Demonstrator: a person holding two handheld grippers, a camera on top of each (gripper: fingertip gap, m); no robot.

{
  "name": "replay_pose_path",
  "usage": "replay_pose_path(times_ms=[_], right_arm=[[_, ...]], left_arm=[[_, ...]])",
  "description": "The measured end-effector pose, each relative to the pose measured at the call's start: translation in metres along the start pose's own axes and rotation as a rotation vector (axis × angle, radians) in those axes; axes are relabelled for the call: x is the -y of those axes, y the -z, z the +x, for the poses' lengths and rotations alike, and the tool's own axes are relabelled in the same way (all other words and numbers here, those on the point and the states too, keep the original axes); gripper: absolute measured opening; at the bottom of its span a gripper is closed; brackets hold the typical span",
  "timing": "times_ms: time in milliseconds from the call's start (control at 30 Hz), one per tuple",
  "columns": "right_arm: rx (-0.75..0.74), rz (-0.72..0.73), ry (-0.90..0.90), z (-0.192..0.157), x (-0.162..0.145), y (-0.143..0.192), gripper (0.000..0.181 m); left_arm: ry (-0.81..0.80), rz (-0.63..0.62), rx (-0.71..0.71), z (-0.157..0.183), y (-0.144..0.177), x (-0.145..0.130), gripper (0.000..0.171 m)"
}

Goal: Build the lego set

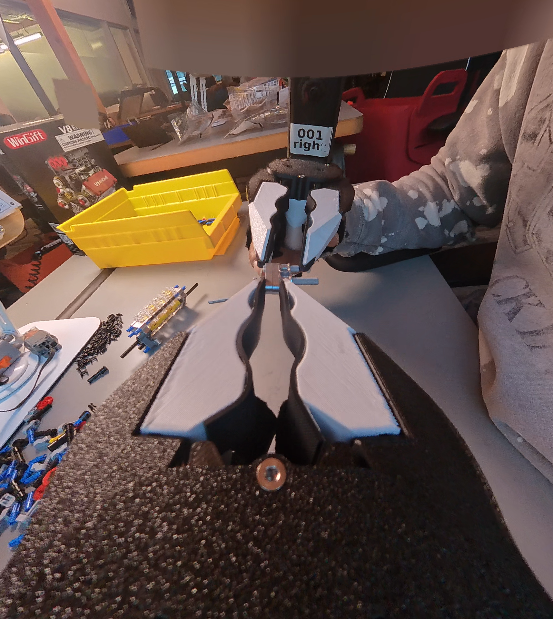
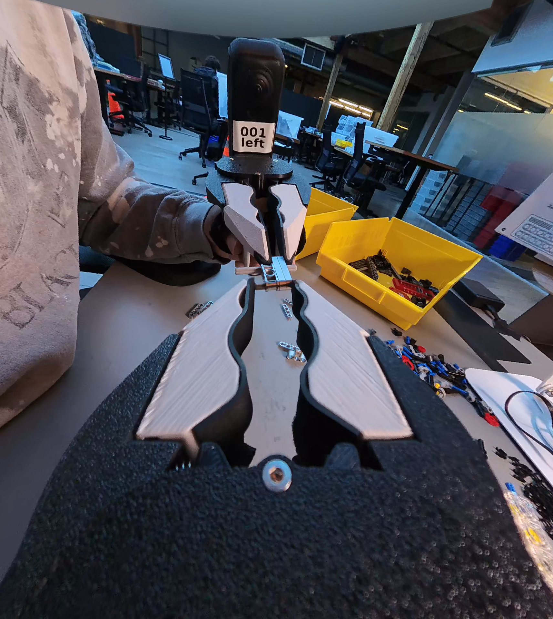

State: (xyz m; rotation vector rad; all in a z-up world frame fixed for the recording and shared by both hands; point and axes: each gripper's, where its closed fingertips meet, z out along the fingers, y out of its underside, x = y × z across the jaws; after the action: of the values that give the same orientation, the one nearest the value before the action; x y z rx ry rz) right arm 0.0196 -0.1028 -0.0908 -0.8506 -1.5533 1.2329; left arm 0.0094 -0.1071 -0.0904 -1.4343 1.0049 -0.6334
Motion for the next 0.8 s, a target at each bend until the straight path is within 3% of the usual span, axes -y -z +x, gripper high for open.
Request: replay_pose_path(times_ms=[233, 367, 633, 800], right_arm=[[-0.028, 0.006, -0.004, 0.003, -0.001, -0.001, 0.021], [-0.013, -0.003, -0.035, 0.004, -0.005, 0.0, 0.031], [-0.021, -0.021, -0.042, 0.004, -0.008, -0.003, 0.029], [0.01, -0.027, -0.182, 0.008, -0.014, -0.003, 0.028]], left_arm=[[-0.028, 0.026, 0.019, -0.003, 0.001, 0.001, 0.006], [-0.036, 0.033, 0.041, -0.005, 0.001, 0.001, 0.006], [-0.082, 0.026, 0.072, -0.005, -0.003, -0.003, 0.006], [-0.172, 0.0, 0.127, -0.006, -0.004, -0.004, 0.007]])
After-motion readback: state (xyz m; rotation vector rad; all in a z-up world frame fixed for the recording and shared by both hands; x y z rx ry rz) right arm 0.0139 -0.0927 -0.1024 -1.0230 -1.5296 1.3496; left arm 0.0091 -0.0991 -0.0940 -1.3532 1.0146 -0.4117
